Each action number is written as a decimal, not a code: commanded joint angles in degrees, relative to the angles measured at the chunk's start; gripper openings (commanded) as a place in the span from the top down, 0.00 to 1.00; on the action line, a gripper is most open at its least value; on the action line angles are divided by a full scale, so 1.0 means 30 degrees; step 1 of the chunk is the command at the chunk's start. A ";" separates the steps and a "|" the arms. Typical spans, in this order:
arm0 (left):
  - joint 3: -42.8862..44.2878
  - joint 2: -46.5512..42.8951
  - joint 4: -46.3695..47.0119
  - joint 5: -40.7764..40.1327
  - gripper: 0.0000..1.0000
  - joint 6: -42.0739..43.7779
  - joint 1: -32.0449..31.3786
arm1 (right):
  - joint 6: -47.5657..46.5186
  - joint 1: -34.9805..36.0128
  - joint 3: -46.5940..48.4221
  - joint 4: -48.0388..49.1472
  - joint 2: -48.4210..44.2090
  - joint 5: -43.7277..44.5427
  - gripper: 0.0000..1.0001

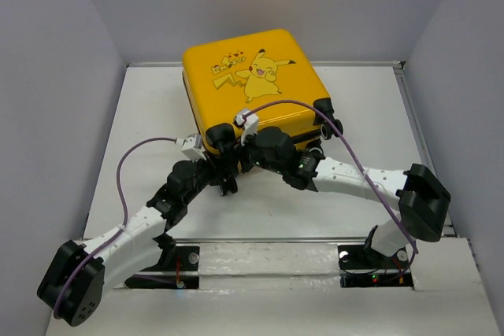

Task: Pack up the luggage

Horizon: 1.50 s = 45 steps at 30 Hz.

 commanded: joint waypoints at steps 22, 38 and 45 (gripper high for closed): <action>0.2391 -0.3824 -0.7780 -0.5107 0.94 0.0839 0.0362 | 0.2121 -0.2400 -0.6004 0.0046 -0.7961 -0.2261 0.35; 0.2394 -0.2501 -0.5344 -0.3347 0.94 0.1983 0.0362 | 0.2768 0.0941 0.1085 0.2692 0.0480 -0.2643 0.07; 0.1984 -0.2618 -0.4904 -0.3053 0.94 0.1719 0.0362 | 0.2329 0.0943 0.2582 0.2925 0.2297 -0.0037 0.11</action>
